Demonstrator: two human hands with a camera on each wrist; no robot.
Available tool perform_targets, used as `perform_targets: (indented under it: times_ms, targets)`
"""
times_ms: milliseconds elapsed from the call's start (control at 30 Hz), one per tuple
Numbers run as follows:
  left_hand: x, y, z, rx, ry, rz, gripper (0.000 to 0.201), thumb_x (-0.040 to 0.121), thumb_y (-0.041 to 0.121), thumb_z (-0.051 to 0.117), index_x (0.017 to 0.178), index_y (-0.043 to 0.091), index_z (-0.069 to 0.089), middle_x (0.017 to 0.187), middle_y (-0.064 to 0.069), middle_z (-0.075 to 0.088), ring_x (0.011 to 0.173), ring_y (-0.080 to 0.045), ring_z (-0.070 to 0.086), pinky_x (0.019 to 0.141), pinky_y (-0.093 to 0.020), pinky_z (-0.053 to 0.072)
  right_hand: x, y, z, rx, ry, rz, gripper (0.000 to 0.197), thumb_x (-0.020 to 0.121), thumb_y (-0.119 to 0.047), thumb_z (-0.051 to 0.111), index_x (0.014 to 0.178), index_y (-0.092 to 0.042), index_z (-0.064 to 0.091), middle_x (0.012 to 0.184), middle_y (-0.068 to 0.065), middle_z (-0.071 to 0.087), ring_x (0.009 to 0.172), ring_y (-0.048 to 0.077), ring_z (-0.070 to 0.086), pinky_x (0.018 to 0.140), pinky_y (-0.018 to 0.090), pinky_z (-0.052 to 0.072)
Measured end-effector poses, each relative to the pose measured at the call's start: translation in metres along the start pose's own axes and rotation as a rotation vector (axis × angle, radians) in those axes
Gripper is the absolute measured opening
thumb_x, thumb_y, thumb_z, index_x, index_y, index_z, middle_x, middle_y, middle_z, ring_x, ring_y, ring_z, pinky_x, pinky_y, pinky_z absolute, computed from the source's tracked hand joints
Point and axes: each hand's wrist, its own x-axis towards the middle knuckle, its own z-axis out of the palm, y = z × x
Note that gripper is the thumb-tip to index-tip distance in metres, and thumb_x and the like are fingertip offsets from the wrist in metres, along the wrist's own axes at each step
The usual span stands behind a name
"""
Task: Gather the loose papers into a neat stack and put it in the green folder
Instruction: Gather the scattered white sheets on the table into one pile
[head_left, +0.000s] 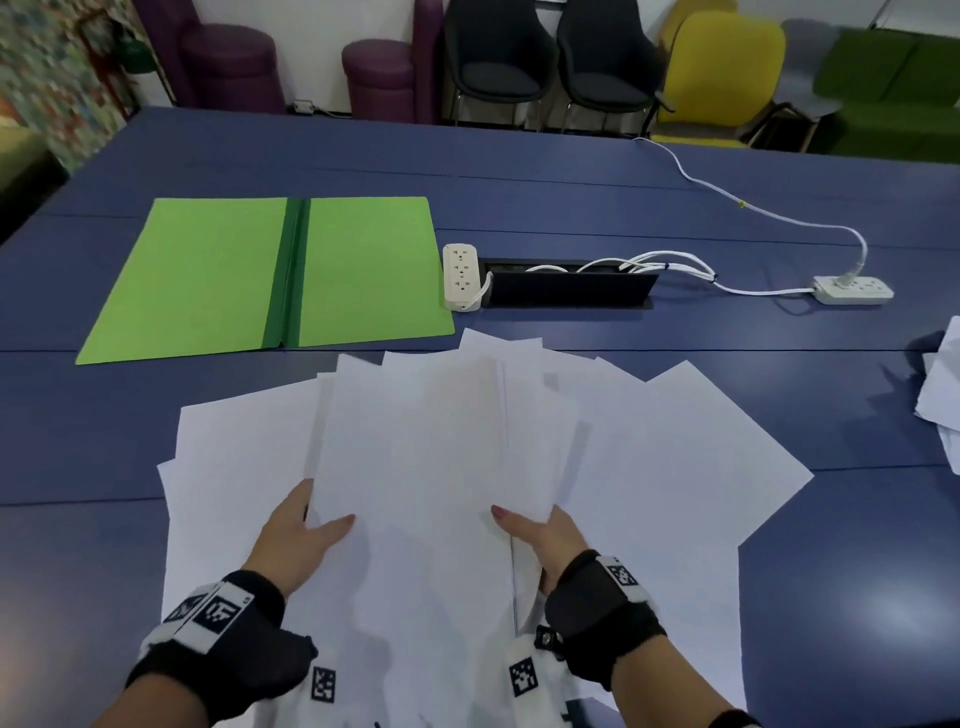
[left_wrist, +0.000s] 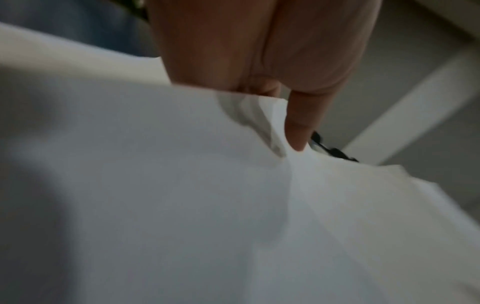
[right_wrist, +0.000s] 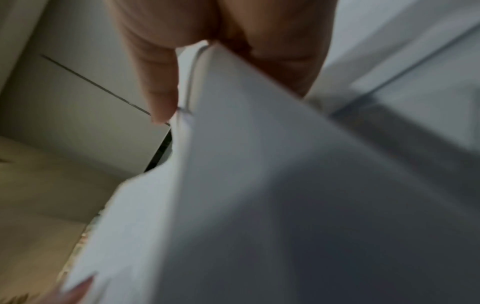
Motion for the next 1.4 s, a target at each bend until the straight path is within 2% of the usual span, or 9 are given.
perform_targets:
  times_ms: [100,200,333,433,533,767,933,1133,1400]
  targets:
    - [-0.003,0.008,0.011,-0.065,-0.097,0.003,0.039,0.085,0.008,0.062,0.114,0.027,0.044,0.106,0.015,0.055,0.11,-0.015,0.049,0.091,-0.031,0.039,0.001,0.004,0.002,-0.102,-0.016,-0.006,0.118,0.022,-0.054,0.09,0.123,-0.005,0.054,0.119,0.011,0.065,0.11,0.025,0.061,0.101,0.043,0.046]
    - [-0.003,0.01,0.01,-0.154,-0.092,0.011,0.059,0.079,0.008,0.069,0.124,0.026,0.036,0.109,0.012,0.053,0.102,-0.007,0.051,0.08,-0.021,0.042,-0.01,-0.009,0.003,-0.146,-0.084,-0.01,0.073,0.046,-0.035,0.09,0.107,-0.006,0.062,0.102,0.007,0.07,0.1,0.023,0.065,0.082,0.031,0.054]
    - [0.001,0.003,-0.009,-0.267,-0.201,-0.074,0.1,0.031,0.032,0.092,0.12,0.012,0.053,0.109,-0.006,0.071,0.098,-0.026,0.068,0.081,-0.036,0.052,-0.003,-0.016,-0.014,0.016,-0.014,-0.052,0.083,0.044,-0.035,0.09,0.114,-0.002,0.059,0.107,0.013,0.069,0.094,0.027,0.067,0.082,0.038,0.056]
    - [0.001,0.002,-0.008,-0.217,-0.219,-0.057,0.081,0.035,0.028,0.089,0.11,0.012,0.061,0.101,-0.009,0.074,0.092,-0.028,0.071,0.075,-0.037,0.054,-0.005,-0.021,-0.005,0.022,-0.089,-0.052,0.067,0.057,-0.022,0.082,0.116,-0.001,0.059,0.105,0.015,0.07,0.09,0.026,0.07,0.078,0.036,0.058]
    - [0.001,0.009,-0.009,-0.25,-0.146,-0.005,0.048,0.057,0.012,0.081,0.102,0.011,0.063,0.099,-0.012,0.073,0.09,-0.031,0.07,0.068,-0.033,0.056,-0.008,-0.03,0.002,-0.012,-0.188,-0.104,0.073,0.034,-0.041,0.09,0.099,-0.014,0.068,0.1,0.011,0.074,0.096,0.028,0.069,0.09,0.043,0.052]
    - [0.002,0.009,-0.017,-0.372,-0.315,-0.061,0.09,0.017,0.034,0.094,0.098,0.002,0.068,0.091,-0.018,0.075,0.082,-0.03,0.072,0.064,-0.031,0.058,-0.007,-0.035,0.003,-0.038,-0.185,-0.165,0.036,0.065,-0.021,0.079,0.097,-0.013,0.065,0.091,-0.001,0.073,0.08,0.006,0.071,0.069,0.016,0.054]
    - [0.006,-0.006,-0.009,-0.16,-0.243,-0.071,0.067,0.051,0.033,0.079,0.111,0.008,0.063,0.106,-0.013,0.073,0.097,-0.03,0.068,0.091,-0.045,0.051,-0.004,-0.032,-0.003,-0.308,0.053,-0.14,0.06,0.075,-0.041,0.071,0.123,-0.014,0.049,0.11,0.005,0.064,0.093,0.016,0.061,0.083,0.024,0.051]
    - [0.01,-0.029,-0.009,0.001,-0.086,-0.09,0.022,0.079,0.018,0.07,0.1,0.015,0.066,0.101,-0.01,0.072,0.095,-0.03,0.066,0.091,-0.047,0.05,-0.018,-0.036,-0.088,-0.669,0.871,0.177,0.079,0.073,-0.045,0.07,0.136,-0.016,0.032,0.14,0.023,0.033,0.126,0.04,0.033,0.102,0.049,0.033]
    - [0.012,-0.03,-0.006,0.047,-0.037,-0.099,0.043,0.07,0.023,0.078,0.107,0.01,0.061,0.102,-0.009,0.069,0.097,-0.03,0.064,0.091,-0.045,0.049,-0.012,-0.036,-0.108,-0.398,0.72,0.182,0.085,0.075,-0.027,0.074,0.141,-0.007,0.022,0.144,0.023,0.034,0.126,0.04,0.042,0.1,0.044,0.038]
